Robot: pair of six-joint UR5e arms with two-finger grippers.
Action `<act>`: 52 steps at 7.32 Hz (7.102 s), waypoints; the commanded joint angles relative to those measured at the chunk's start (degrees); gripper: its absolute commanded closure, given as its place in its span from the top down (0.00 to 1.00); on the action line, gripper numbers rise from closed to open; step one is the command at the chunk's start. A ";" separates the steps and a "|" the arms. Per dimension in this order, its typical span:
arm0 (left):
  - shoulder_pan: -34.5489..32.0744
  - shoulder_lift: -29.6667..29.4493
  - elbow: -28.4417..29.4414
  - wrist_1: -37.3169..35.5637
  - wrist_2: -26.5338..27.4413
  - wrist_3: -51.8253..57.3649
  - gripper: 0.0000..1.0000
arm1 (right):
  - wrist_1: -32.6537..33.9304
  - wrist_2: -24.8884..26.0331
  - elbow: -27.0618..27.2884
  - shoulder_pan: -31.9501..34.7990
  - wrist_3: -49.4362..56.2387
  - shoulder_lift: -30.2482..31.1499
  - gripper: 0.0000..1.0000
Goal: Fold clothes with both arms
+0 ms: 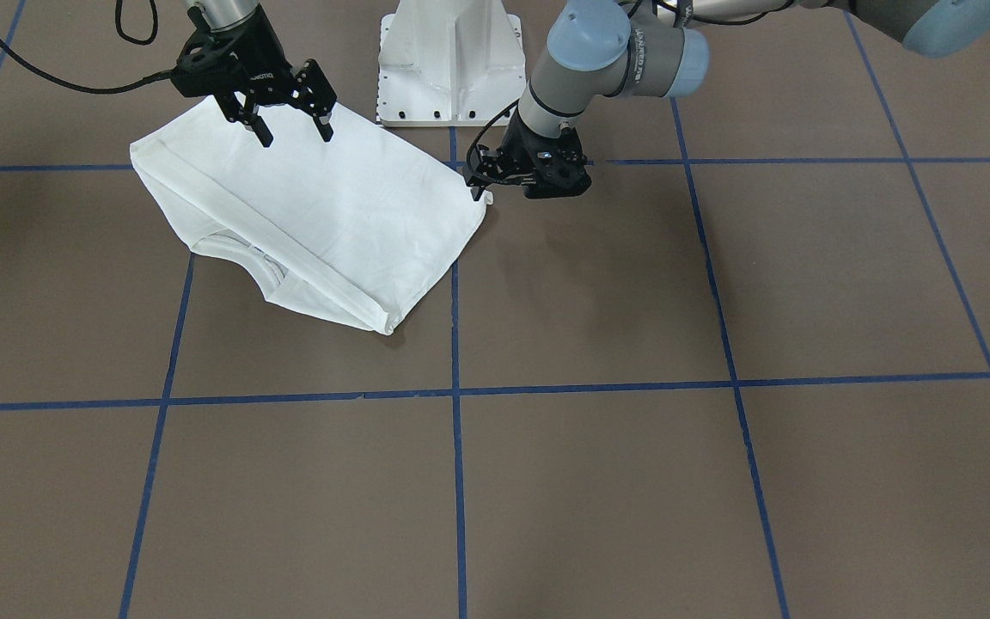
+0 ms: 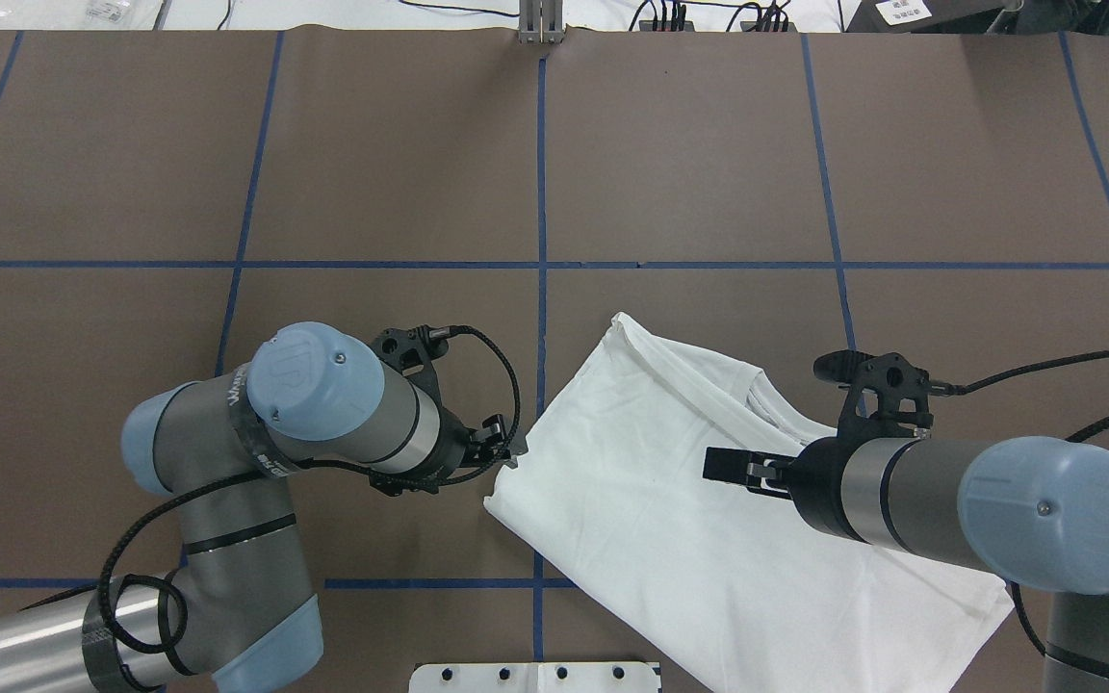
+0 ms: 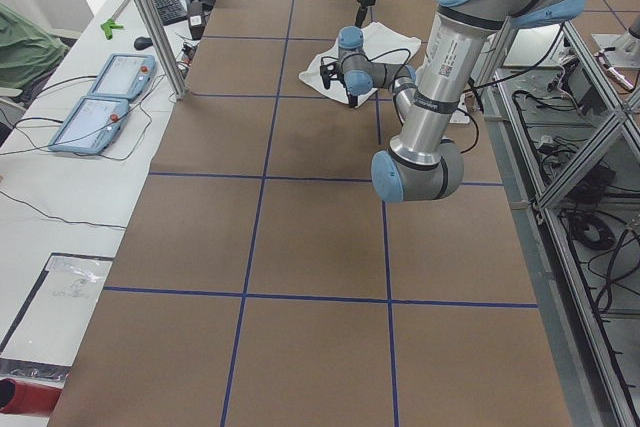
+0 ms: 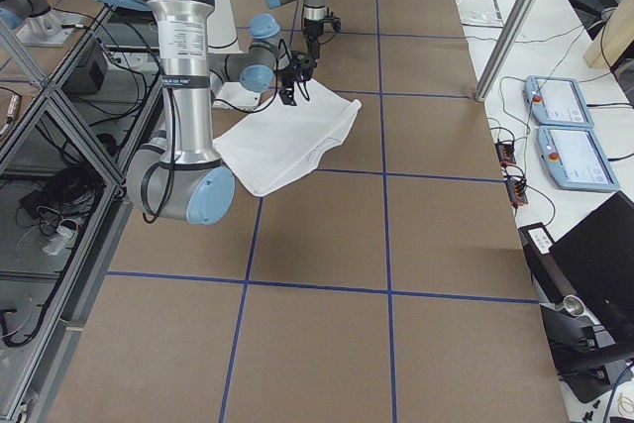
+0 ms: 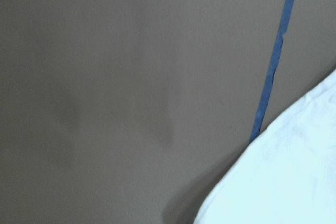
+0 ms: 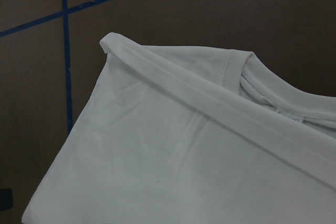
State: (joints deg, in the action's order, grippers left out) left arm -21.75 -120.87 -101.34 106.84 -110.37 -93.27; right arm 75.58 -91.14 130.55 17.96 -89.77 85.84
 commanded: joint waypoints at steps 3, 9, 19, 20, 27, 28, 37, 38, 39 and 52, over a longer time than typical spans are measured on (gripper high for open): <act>1.45 -2.26 6.59 5.74 0.86 -1.56 0.94 | 0.00 -0.09 -0.21 1.29 0.03 -0.41 1.00; 1.71 -2.35 6.69 5.66 0.51 -1.83 0.75 | 0.09 -0.09 -0.39 1.56 0.03 -0.32 1.00; -2.74 -1.65 3.78 1.71 -0.64 -1.13 0.00 | 0.18 0.08 -0.91 2.52 0.03 -0.32 1.00; -5.64 -1.65 5.00 1.71 -0.20 -0.34 0.00 | 0.18 0.08 -0.91 2.87 0.03 -0.32 1.00; -20.43 -14.28 33.34 17.28 3.40 13.99 0.00 | 0.18 -0.09 -1.70 3.84 0.12 -1.46 1.00; -20.79 -17.44 38.02 20.14 5.93 14.25 0.00 | 0.18 -0.09 -1.88 3.84 0.12 -1.46 1.00; -24.03 -24.24 52.48 37.83 11.50 16.45 1.00 | 0.62 -0.09 -4.51 5.94 0.21 -2.86 1.00; -24.74 -24.06 52.13 37.57 10.53 17.06 1.00 | 0.79 -0.35 -7.65 6.82 0.29 -6.00 1.00; -26.14 -21.54 49.60 35.48 5.56 17.68 1.00 | 6.45 -0.88 -10.64 7.96 2.38 -10.99 1.00; -27.21 4.94 3.96 13.05 -6.97 24.01 1.00 | 20.31 -8.61 -43.63 12.72 32.02 -36.97 1.00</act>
State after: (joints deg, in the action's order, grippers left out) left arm -49.00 -115.91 -97.34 119.88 -117.29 -69.22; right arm 95.89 -98.91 87.32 30.71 -57.84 48.96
